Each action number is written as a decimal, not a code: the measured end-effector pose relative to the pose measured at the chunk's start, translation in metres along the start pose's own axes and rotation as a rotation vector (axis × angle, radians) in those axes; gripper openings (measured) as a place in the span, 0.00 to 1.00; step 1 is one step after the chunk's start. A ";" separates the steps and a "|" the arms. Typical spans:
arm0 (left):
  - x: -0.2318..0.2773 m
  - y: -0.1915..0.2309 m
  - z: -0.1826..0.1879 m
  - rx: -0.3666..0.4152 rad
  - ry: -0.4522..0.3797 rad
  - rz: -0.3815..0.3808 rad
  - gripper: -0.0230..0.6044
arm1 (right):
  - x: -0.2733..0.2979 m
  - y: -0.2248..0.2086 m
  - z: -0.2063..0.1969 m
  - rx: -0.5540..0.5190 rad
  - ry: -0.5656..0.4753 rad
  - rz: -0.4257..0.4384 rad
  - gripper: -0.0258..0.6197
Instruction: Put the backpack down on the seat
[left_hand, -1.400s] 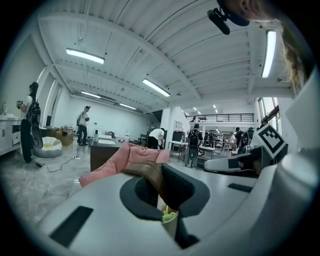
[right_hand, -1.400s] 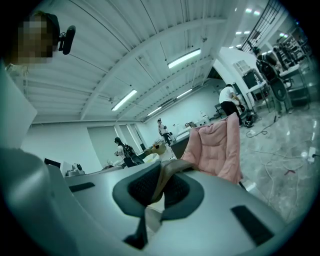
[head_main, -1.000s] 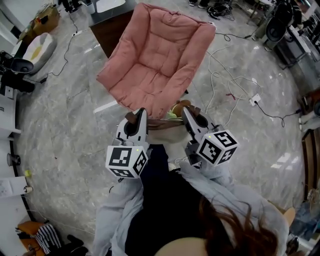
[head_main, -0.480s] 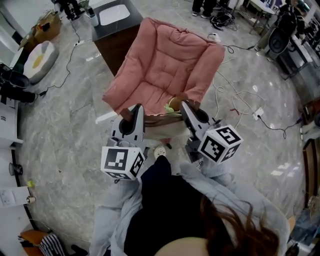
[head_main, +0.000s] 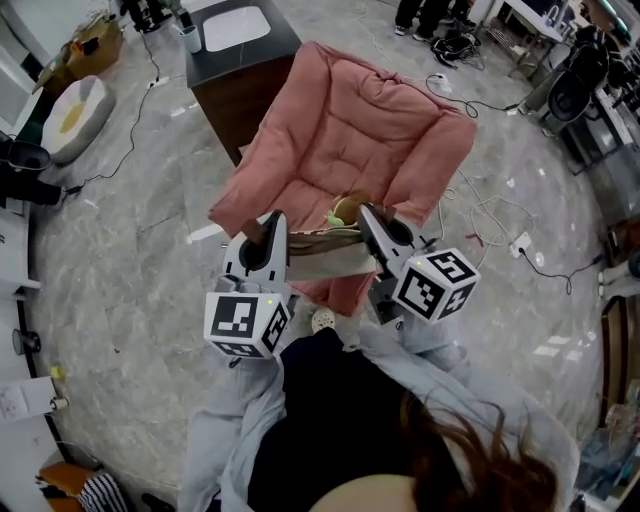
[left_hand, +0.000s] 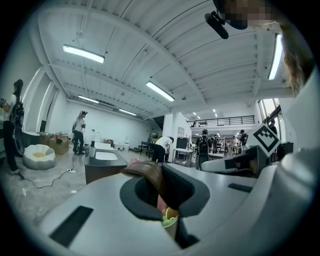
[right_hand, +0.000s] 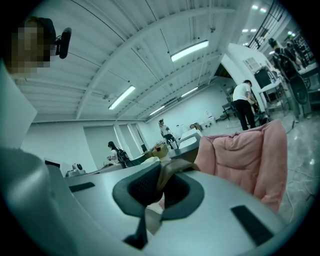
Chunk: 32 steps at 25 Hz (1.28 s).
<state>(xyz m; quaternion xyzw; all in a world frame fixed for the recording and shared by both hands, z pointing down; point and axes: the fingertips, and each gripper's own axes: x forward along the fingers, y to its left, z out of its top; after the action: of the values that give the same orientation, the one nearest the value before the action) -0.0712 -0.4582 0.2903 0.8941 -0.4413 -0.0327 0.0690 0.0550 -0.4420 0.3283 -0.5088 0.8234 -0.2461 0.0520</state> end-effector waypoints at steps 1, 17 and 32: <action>0.005 0.008 -0.002 -0.006 0.005 -0.001 0.06 | 0.010 -0.002 0.000 0.004 0.007 -0.001 0.05; 0.085 0.075 -0.051 -0.058 0.122 0.151 0.06 | 0.126 -0.073 -0.006 0.020 0.179 0.060 0.05; 0.124 0.088 -0.179 -0.296 0.392 0.151 0.06 | 0.175 -0.159 -0.081 0.047 0.441 -0.009 0.05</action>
<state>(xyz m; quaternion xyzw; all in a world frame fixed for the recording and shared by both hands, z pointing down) -0.0435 -0.5930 0.4805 0.8281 -0.4752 0.0821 0.2858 0.0737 -0.6223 0.5006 -0.4451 0.8065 -0.3709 -0.1184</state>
